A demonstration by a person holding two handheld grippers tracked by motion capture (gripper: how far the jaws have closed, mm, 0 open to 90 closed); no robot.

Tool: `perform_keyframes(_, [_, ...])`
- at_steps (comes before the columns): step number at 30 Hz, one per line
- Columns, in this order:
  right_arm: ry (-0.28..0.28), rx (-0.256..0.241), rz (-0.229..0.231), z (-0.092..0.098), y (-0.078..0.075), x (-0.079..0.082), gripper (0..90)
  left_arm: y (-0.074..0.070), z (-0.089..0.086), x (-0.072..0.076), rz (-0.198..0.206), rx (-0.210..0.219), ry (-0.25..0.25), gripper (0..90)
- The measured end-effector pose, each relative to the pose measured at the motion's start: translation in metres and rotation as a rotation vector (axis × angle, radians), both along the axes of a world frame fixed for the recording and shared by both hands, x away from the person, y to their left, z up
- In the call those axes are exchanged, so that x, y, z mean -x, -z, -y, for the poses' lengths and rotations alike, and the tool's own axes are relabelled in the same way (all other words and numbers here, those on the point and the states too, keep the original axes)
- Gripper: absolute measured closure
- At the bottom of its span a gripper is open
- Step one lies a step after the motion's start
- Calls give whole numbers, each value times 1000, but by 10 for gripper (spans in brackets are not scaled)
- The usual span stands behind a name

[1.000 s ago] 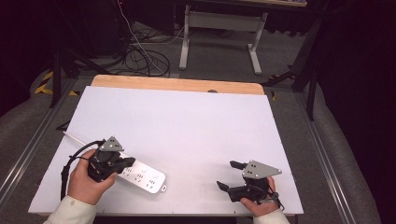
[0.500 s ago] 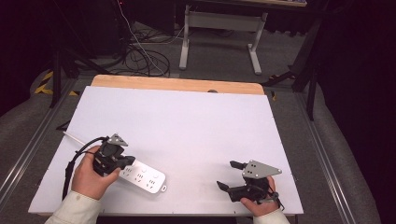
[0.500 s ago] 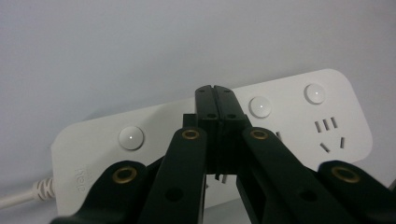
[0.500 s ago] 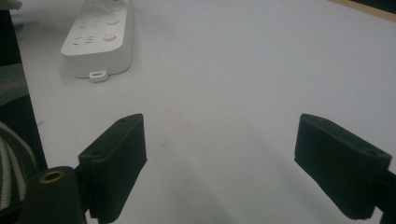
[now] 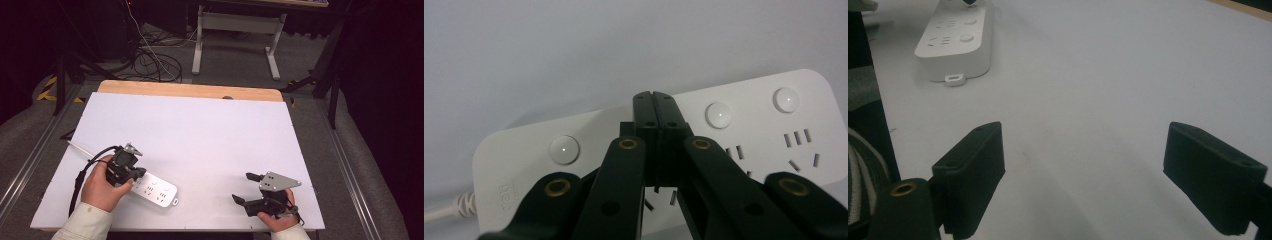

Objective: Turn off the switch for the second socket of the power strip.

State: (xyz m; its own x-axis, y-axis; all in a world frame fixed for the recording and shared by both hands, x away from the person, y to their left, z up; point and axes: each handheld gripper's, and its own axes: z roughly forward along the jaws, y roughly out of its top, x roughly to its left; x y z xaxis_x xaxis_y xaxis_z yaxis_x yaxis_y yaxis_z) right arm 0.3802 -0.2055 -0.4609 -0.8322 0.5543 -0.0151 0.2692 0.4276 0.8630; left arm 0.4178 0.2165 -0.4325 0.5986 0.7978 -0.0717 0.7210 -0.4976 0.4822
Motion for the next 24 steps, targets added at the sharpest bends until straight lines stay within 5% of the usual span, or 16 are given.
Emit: perform_keyframes(24, [-5,0,-1,0,0,0,173,6,3,2,31,-27,-13,900])
